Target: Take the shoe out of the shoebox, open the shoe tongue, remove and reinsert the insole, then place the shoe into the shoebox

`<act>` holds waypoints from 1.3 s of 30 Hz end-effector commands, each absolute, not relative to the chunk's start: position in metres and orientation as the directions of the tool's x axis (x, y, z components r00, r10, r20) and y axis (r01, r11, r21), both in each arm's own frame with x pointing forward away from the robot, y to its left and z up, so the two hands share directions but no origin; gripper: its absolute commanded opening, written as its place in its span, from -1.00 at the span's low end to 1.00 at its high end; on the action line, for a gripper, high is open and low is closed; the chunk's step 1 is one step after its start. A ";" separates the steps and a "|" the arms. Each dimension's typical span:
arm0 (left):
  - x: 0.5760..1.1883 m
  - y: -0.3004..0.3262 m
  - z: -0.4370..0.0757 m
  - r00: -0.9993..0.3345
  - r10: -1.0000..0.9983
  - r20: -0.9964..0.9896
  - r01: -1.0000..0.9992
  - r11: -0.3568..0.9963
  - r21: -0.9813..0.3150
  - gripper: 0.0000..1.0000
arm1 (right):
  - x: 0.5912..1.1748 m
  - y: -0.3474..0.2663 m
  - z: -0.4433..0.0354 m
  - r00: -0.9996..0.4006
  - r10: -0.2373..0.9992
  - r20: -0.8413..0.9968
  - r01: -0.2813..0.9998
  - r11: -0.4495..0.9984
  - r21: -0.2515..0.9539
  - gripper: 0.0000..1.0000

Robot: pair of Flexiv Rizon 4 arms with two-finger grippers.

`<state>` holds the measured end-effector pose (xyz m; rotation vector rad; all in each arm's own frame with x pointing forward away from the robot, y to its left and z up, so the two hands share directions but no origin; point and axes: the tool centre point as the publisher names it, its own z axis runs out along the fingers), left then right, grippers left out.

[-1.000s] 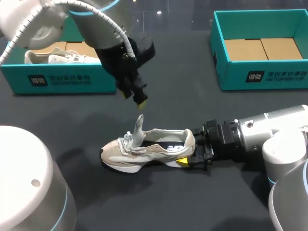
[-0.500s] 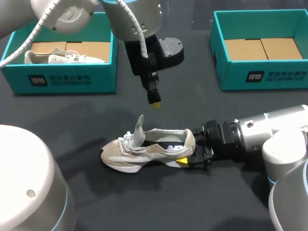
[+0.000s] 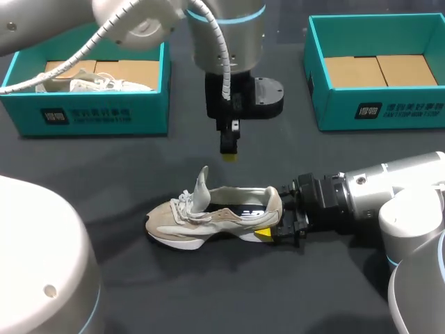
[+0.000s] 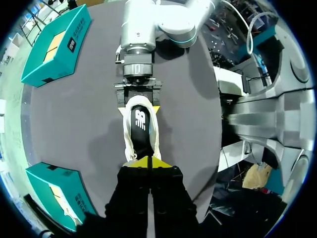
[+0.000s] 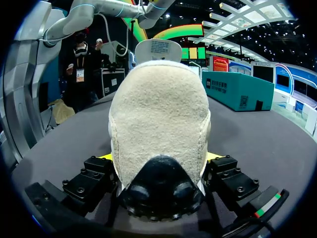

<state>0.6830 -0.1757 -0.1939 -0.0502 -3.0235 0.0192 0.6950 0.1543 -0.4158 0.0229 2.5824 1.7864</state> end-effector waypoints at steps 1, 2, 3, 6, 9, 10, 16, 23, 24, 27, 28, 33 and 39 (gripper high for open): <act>0.684 -0.179 -0.193 -0.992 0.034 0.119 0.036 0.999 0.010 -1.00 | 0.695 0.155 -0.418 -1.000 0.012 0.008 0.012 0.357 0.934 -1.00; 0.679 -0.178 -0.197 -0.995 0.038 0.095 0.041 0.999 0.027 -1.00 | 0.695 0.155 -0.418 -1.000 0.012 0.008 0.012 0.357 0.934 -1.00; 0.674 -0.180 -0.205 -0.995 0.045 0.088 0.048 0.998 0.039 -1.00 | 0.695 0.155 -0.418 -1.000 0.012 0.008 0.012 0.357 0.934 -1.00; 0.669 -0.183 -0.225 -0.994 0.053 0.094 0.057 0.998 0.039 -1.00 | 0.695 0.155 -0.418 -1.000 0.012 0.008 0.012 0.357 0.934 -1.00; 0.660 -0.191 -0.244 -0.994 0.070 0.089 0.071 0.998 0.004 -1.00 | 0.695 0.155 -0.418 -1.000 0.012 0.008 0.012 0.357 0.934 -1.00; 0.658 -0.193 -0.250 -0.993 0.065 0.094 0.066 0.998 -0.001 -1.00 | 0.695 0.155 -0.418 -1.000 0.012 0.008 0.012 0.357 0.934 -1.00; 0.656 -0.195 -0.262 -0.996 0.036 0.076 0.037 0.999 0.004 -1.00 | 0.695 0.155 -0.418 -1.000 0.012 0.008 0.012 0.357 0.934 -1.00; 0.656 -0.195 -0.262 -0.996 0.036 0.076 0.037 0.999 0.004 -1.00 | 0.695 0.155 -0.418 -1.000 0.012 0.008 0.012 0.357 0.934 -1.00; 0.656 -0.195 -0.262 -0.996 0.036 0.076 0.037 0.999 0.004 -1.00 | 0.695 0.155 -0.418 -1.000 0.012 0.008 0.012 0.357 0.934 -1.00; 0.659 -0.203 -0.278 -0.994 0.068 0.090 0.068 0.998 -0.010 -1.00 | 0.695 0.155 -0.418 -1.000 0.012 0.008 0.012 0.357 0.934 -1.00; 0.661 -0.205 -0.288 -0.995 0.065 0.075 0.064 0.998 -0.018 -1.00 | 0.695 0.155 -0.418 -1.000 0.012 0.008 0.012 0.357 0.934 -1.00; 0.666 -0.210 -0.317 -0.998 0.054 0.021 0.052 0.996 -0.074 -1.00 | 0.695 0.155 -0.418 -1.000 0.012 0.008 0.012 0.357 0.934 -1.00; 0.670 -0.209 -0.320 -0.998 0.049 0.029 0.046 0.995 -0.085 -1.00 | 0.695 0.155 -0.418 -1.000 0.012 0.008 0.012 0.357 0.934 -1.00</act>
